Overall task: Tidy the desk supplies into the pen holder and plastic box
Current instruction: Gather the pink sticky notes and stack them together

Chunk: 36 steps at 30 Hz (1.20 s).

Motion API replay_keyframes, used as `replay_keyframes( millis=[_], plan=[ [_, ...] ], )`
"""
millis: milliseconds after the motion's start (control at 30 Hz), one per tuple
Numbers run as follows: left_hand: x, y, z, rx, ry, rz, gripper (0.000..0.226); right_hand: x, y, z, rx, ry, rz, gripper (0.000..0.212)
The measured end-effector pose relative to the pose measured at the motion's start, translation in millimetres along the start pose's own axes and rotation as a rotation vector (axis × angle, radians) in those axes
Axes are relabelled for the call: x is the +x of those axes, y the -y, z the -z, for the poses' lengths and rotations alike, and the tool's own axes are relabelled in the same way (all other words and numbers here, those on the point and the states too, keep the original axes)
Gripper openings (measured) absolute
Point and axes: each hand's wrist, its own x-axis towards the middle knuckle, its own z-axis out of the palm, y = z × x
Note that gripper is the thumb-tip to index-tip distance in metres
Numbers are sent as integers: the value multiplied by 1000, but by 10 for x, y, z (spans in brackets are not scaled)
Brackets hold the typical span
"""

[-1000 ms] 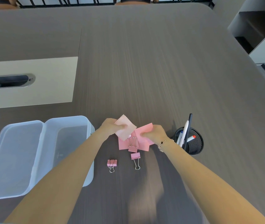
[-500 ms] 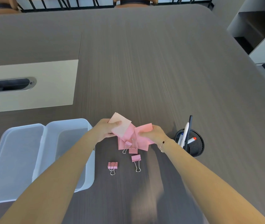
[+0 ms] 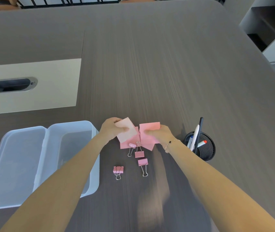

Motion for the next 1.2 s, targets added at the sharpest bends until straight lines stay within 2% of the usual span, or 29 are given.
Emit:
replay_keyframes(
  millis=[133, 333, 400, 500, 600, 667, 733, 867, 1000, 1200],
  plan=[
    [-10, -32, 89, 296, 140, -90, 43, -18, -17, -7, 39, 29, 7, 36],
    [-3, -8, 145, 461, 250, -111, 42, -24, -4, -36, -12, 71, 79, 32],
    [-14, -9, 145, 505, 275, -119, 36, -22, -4, -42, -28, 74, 111, 33],
    [-19, -1, 160, 526, 283, -102, 13, -18, -1, -37, -23, 50, 146, 32],
    [-37, -8, 173, 565, 265, -106, 19, -20, -10, -26, -20, 26, 164, 31],
    [-60, 14, 165, 626, 284, -84, 49, -21, -21, -21, -11, 12, 172, 30],
    [-86, 47, 130, 692, 287, -69, 64, -26, -26, -19, -6, 3, 178, 29],
    [-106, 58, 62, 771, 275, -39, 62, -33, -21, -22, -12, -14, 189, 24],
    [-133, 15, 41, 804, 278, -13, 71, -51, 1, -35, 2, -25, 181, 20],
    [-164, 26, 141, 625, 385, -5, 54, -73, 59, -1, 68, -61, 196, 26]
  ],
)
